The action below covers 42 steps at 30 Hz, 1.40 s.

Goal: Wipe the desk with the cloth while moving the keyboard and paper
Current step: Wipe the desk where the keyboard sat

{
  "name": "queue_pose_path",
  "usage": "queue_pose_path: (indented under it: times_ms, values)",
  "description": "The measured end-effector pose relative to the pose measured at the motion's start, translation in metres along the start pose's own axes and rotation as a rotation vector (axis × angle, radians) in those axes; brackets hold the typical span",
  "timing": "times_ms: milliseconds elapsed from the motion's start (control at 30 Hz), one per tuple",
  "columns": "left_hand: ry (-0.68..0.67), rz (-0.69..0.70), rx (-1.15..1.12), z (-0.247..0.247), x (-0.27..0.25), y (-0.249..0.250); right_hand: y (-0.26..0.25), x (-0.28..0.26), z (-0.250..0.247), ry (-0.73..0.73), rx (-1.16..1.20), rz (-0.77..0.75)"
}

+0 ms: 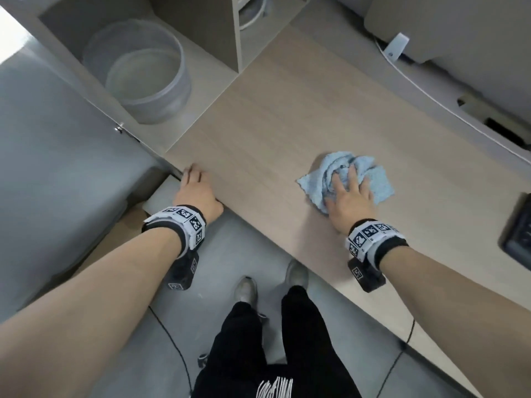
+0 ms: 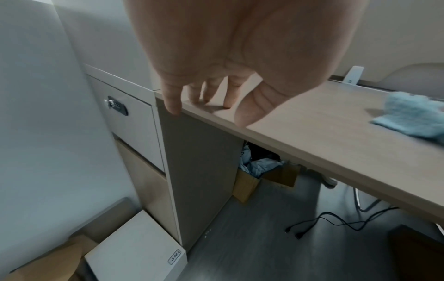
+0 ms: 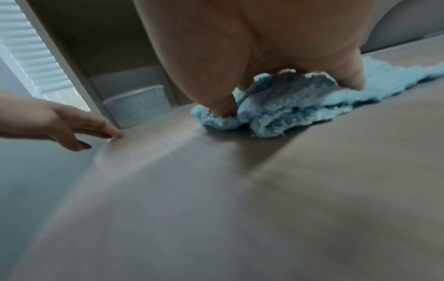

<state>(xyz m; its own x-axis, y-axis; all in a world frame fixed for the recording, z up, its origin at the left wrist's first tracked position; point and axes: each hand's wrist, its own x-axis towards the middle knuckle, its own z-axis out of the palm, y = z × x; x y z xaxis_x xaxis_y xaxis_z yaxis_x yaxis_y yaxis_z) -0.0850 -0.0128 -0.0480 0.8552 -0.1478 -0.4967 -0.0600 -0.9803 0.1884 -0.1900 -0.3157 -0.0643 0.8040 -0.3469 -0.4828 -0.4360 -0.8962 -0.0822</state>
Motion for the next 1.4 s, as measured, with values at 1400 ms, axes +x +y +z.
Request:
queue_pose_path:
  times_ms: [1400]
  values:
    - [0.025,0.1,-0.048,-0.029,-0.048,0.002,-0.123,-0.012,-0.038,0.13,0.291,-0.371]
